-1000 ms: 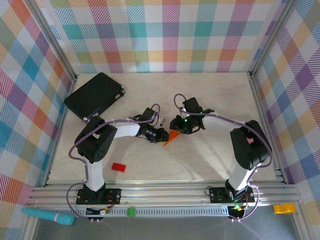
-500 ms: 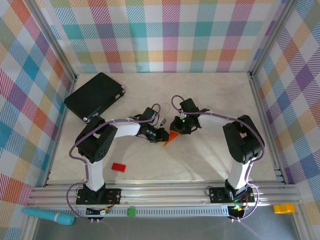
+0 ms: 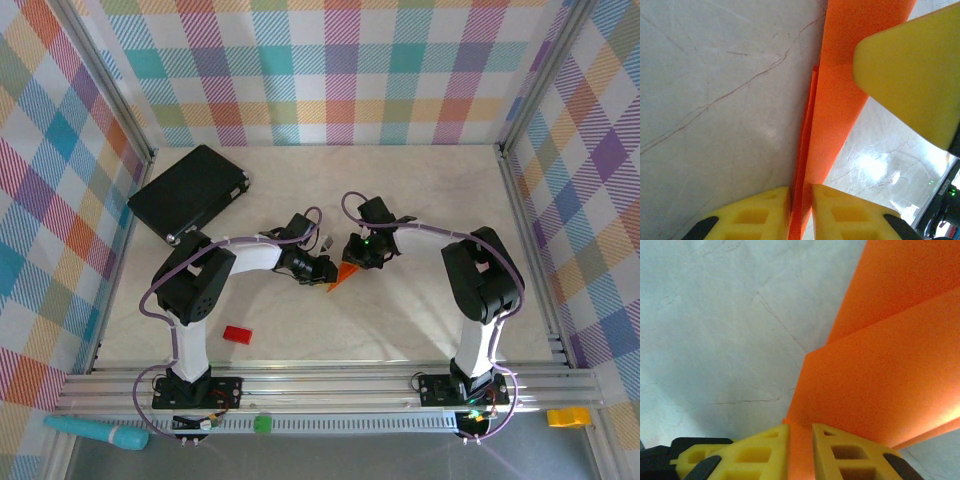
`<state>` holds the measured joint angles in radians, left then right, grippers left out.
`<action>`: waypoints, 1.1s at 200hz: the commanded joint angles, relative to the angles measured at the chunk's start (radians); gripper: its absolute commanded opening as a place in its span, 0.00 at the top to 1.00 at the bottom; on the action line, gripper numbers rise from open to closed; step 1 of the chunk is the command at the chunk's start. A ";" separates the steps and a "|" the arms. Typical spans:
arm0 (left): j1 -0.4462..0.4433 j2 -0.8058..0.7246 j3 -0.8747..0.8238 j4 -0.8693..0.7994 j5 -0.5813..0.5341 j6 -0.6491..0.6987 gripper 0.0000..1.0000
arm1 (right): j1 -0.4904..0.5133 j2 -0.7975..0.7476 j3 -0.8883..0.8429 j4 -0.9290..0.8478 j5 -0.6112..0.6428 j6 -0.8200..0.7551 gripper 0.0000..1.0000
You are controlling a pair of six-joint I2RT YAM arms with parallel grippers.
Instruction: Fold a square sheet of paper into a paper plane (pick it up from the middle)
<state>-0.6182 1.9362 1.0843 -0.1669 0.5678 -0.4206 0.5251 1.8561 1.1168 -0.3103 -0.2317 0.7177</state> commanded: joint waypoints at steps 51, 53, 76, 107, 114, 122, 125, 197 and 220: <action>-0.018 0.084 -0.011 -0.049 -0.074 0.039 0.81 | -0.007 0.015 0.021 -0.039 0.042 0.002 0.82; -0.018 0.083 -0.011 -0.049 -0.074 0.039 0.82 | -0.007 0.017 0.021 -0.040 0.041 0.002 0.82; -0.018 0.084 -0.011 -0.051 -0.074 0.041 0.82 | -0.008 0.020 0.021 -0.032 0.033 -0.004 0.81; -0.018 0.086 -0.011 -0.052 -0.072 0.044 0.84 | -0.008 0.024 0.023 -0.016 0.010 -0.017 0.81; -0.018 0.087 -0.012 -0.052 -0.072 0.044 0.84 | -0.008 0.024 0.022 -0.012 0.004 -0.020 0.81; -0.017 0.087 -0.011 -0.052 -0.072 0.044 0.85 | -0.008 0.023 0.021 -0.007 -0.001 -0.023 0.81; -0.018 0.088 -0.010 -0.052 -0.072 0.044 0.85 | -0.009 0.023 0.020 -0.006 -0.001 -0.023 0.81; -0.018 0.089 -0.014 -0.054 -0.075 0.046 0.87 | -0.011 0.033 0.013 0.011 -0.021 -0.031 0.81; -0.018 0.090 -0.015 -0.054 -0.075 0.045 0.87 | -0.014 0.039 0.012 0.009 -0.023 -0.031 0.81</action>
<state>-0.6174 1.9423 1.0924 -0.1841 0.5591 -0.3992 0.5167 1.8717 1.1168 -0.3004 -0.2386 0.7036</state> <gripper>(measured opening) 0.131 0.191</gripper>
